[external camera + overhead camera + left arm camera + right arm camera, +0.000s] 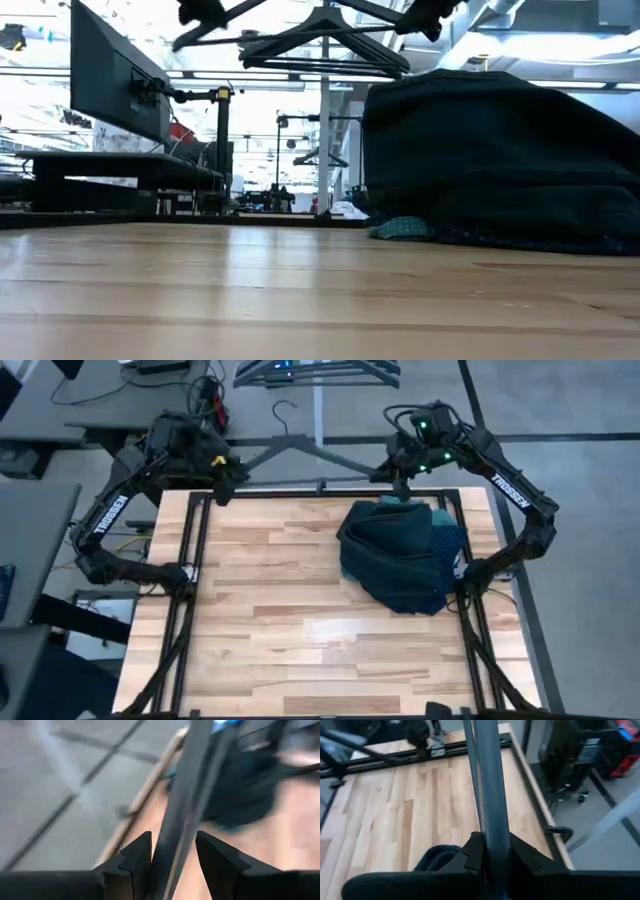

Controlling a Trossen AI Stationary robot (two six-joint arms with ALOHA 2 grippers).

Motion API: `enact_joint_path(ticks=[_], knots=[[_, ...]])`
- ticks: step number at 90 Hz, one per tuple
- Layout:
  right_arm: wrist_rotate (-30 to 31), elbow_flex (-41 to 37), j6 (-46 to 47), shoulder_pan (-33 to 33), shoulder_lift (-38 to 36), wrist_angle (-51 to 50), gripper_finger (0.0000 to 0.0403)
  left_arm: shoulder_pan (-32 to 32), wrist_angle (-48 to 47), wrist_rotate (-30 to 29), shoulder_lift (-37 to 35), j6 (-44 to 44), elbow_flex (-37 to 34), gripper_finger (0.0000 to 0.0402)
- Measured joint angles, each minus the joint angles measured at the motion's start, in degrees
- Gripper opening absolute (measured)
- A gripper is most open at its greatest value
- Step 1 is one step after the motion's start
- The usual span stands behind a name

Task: Hang clothes
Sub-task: Hang the gray hanger on the rack

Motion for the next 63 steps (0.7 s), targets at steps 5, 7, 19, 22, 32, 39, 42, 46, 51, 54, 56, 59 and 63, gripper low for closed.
enact_joint_path(ticks=[5,7,19,22,32,39,42,46,51,54,56,59,63], knots=[[-0.72,0.0,-0.63,0.02,0.05,-0.25,0.0034,0.0,-0.21,2.32,0.0,-0.36,0.01,0.0138],[-0.98,0.0,-0.6,0.04,0.05,-0.2,0.0034,0.0,-0.28,2.75,0.02,-0.34,0.01,0.0138],[-1.32,0.0,-0.16,0.01,0.11,0.22,0.0034,0.0,1.12,3.84,-0.02,-1.04,0.01,0.0138],[-1.39,0.0,-0.42,-0.01,0.12,0.04,0.0034,0.01,2.11,5.29,-0.17,-1.46,0.01,0.0138],[-3.32,0.0,-1.94,-0.04,0.12,-1.46,0.0034,0.71,3.5,10.04,-0.49,-2.66,1.03,0.0138],[-4.72,0.0,-1.02,-0.02,-0.05,-3.69,0.0034,1.39,2.77,10.91,-0.56,-2.75,1.78,0.0138],[-4.86,0.0,-0.61,0.02,-0.23,-4.55,0.0034,1.53,2.19,10.95,-0.5,-2.87,2.08,0.0138],[-4.86,0.0,-0.57,0.07,-0.58,-5.46,0.0034,1.78,1.89,11.03,-0.48,-2.92,2.34,0.0138],[-4.87,0.0,-0.6,-0.06,-0.93,-5.55,0.0034,1.81,2.7,11.0,-0.67,-3.12,2.63,0.0138],[-4.9,0.02,-0.64,-0.4,-0.99,-4.98,0.0034,1.84,4.19,11.01,-0.85,-3.21,2.8,0.0138],[-4.93,0.02,-0.69,-0.64,-1.0,-4.45,0.0034,1.86,5.35,11.04,-1.01,-3.44,2.87,0.0138],[-4.98,0.02,-0.8,-0.84,-0.97,-3.72,0.0034,1.9,6.88,11.15,-1.19,-3.9,2.89,0.0138],[-5.12,0.02,-0.85,-0.87,-0.82,-3.12,0.0034,1.91,7.85,11.29,-1.22,-4.03,2.94,0.0138]])
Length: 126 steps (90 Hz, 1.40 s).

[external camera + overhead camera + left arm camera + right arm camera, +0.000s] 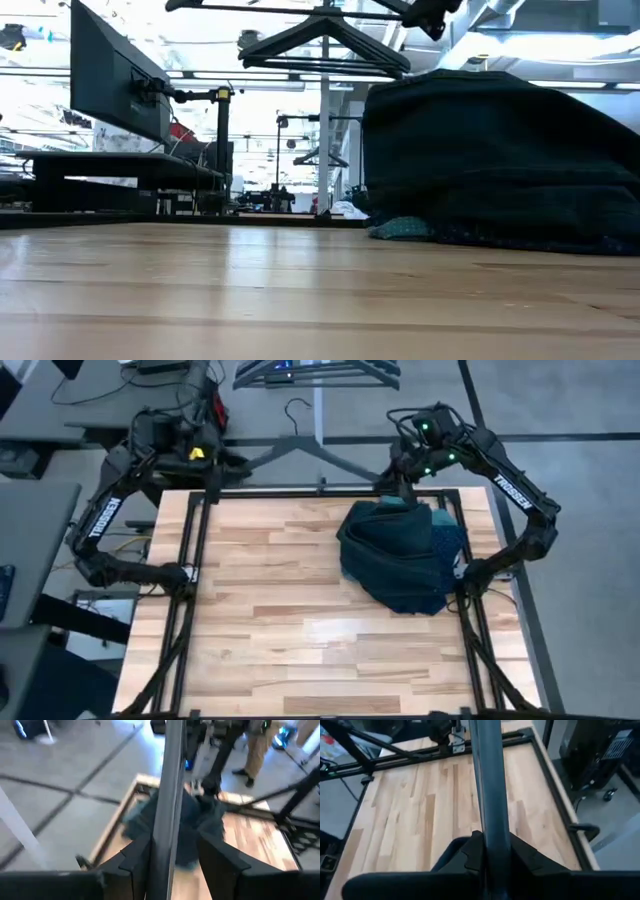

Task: Hang clothes
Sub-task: Hang the gray hanger on the rack

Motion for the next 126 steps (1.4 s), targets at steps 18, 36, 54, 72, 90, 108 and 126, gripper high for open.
enact_joint_path(ticks=[18,36,54,72,90,108,126], knots=[[0.03,-0.02,1.19,0.5,0.08,0.31,0.0033,-0.05,2.84,-8.07,0.22,1.66,0.0,0.0138],[0.8,-0.11,1.89,0.28,0.24,1.0,0.0032,-0.04,15.91,-14.15,0.22,-0.62,0.02,0.0138],[0.82,-0.11,4.4,-0.21,0.22,8.33,0.0032,-0.05,18.13,-14.54,0.26,-2.1,0.02,0.0138],[3.17,-0.02,10.98,-2.52,0.86,21.51,0.0032,-0.03,18.14,-14.96,-0.57,-2.41,0.02,0.0138],[3.41,-0.04,14.39,-4.81,4.05,30.67,0.0032,-0.05,17.63,-14.93,-0.82,-4.91,0.0,0.0138],[3.15,-0.04,18.77,-6.99,7.76,38.23,0.0032,-0.05,14.2,-14.94,-0.85,-5.07,-0.04,0.0138],[3.15,-0.04,20.16,-10.82,9.6,40.18,0.0032,-0.07,11.46,-15.0,-0.81,-4.7,-0.07,0.0139]])
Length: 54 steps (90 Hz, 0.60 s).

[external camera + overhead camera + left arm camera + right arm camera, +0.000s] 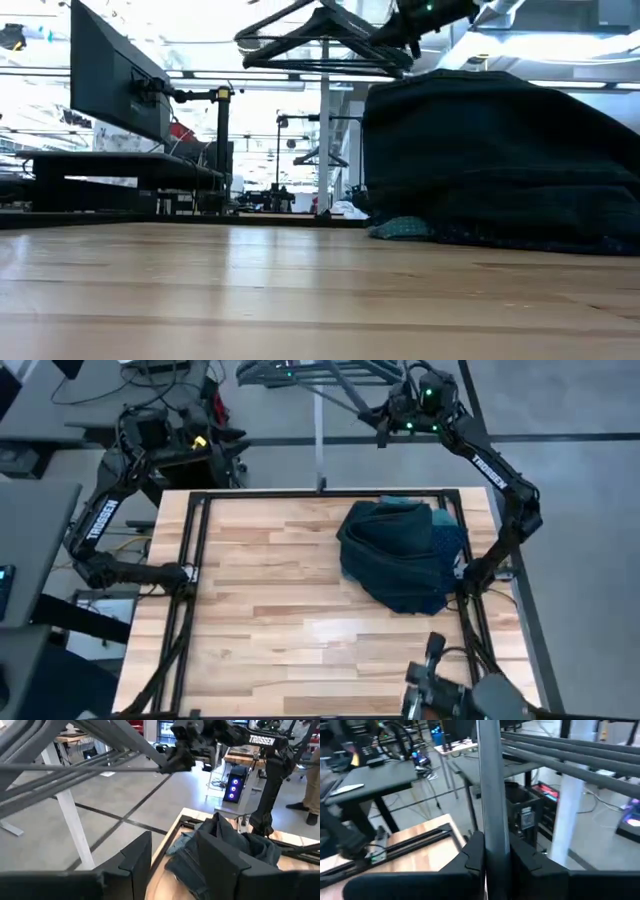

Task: Hang clothes
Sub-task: Hang the gray hanger on the rack

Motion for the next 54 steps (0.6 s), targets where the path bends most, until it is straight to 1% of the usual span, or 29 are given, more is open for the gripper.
enact_joint_path(ticks=[9,32,37,46,54], knots=[[0.0,0.0,0.54,-1.59,0.52,0.39,0.0031,-0.02,-0.05,0.0,0.02,0.04,0.0,0.0139],[-0.13,0.0,0.12,-2.64,0.41,-2.19,0.0034,-0.02,-0.04,0.02,0.02,0.3,0.0,0.0139],[-0.12,0.0,1.0,-2.61,0.4,-2.78,0.0055,-0.02,-0.08,0.0,0.02,0.29,0.0,0.0139],[-0.06,0.0,2.27,-3.06,0.25,-5.16,0.0114,0.0,-0.64,0.0,0.02,0.25,0.0,0.0139],[0.01,0.02,1.44,-4.07,-0.38,-9.3,0.0166,-0.02,-1.42,0.0,0.02,-0.4,-0.02,0.0139]])
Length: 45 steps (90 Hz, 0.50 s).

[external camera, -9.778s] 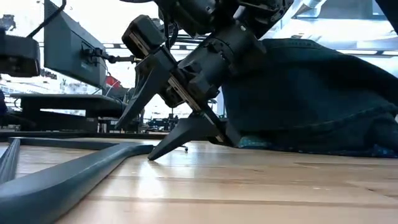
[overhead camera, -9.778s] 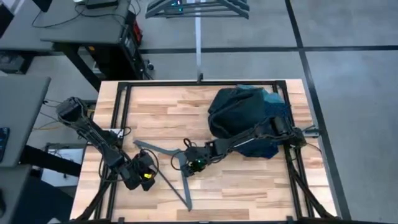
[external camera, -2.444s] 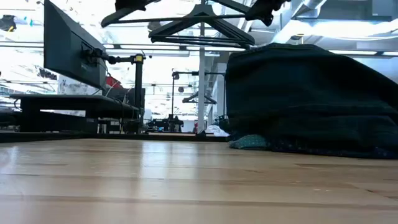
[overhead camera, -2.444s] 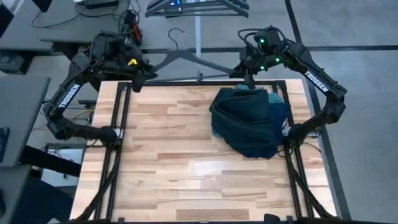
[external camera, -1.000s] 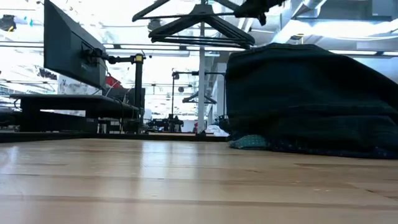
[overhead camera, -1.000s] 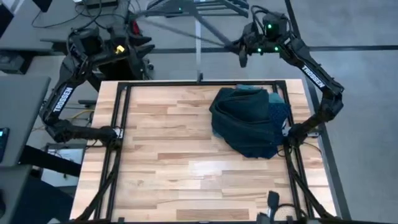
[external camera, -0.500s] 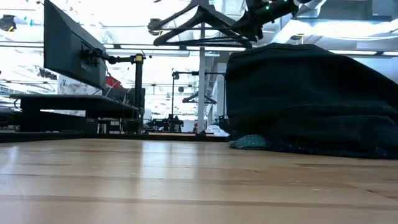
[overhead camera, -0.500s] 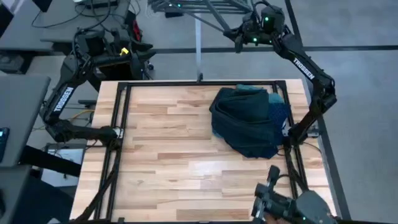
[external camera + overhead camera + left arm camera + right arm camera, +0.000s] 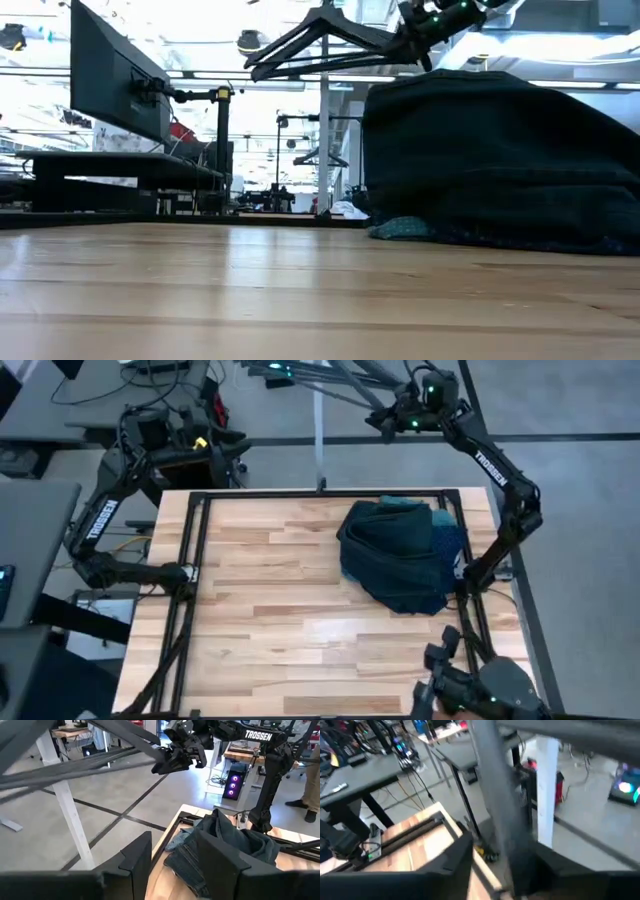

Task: Hang clothes
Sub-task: Hang the gray hanger on the rack, then return to Home Position

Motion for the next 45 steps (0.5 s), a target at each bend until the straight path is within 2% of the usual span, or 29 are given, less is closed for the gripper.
enact_joint_path(ticks=[10,19,36,45], knots=[[-0.01,-0.02,-2.88,-2.74,-1.95,-6.26,0.0218,0.0,-1.0,-0.01,0.0,-0.23,0.0,0.0139],[0.06,-0.02,-4.28,-5.78,-4.62,-12.89,0.0244,0.0,-3.92,-2.22,0.0,0.01,0.01,0.0139],[0.03,-0.02,-11.9,-6.59,-12.59,-23.98,0.0253,-1.7,-6.67,-4.02,0.0,-2.63,-1.8,0.0139],[-0.33,-1.44,-12.25,-5.34,-17.96,-23.85,0.0244,-4.53,-4.77,-3.94,-0.32,-4.46,-4.22,0.0139]])
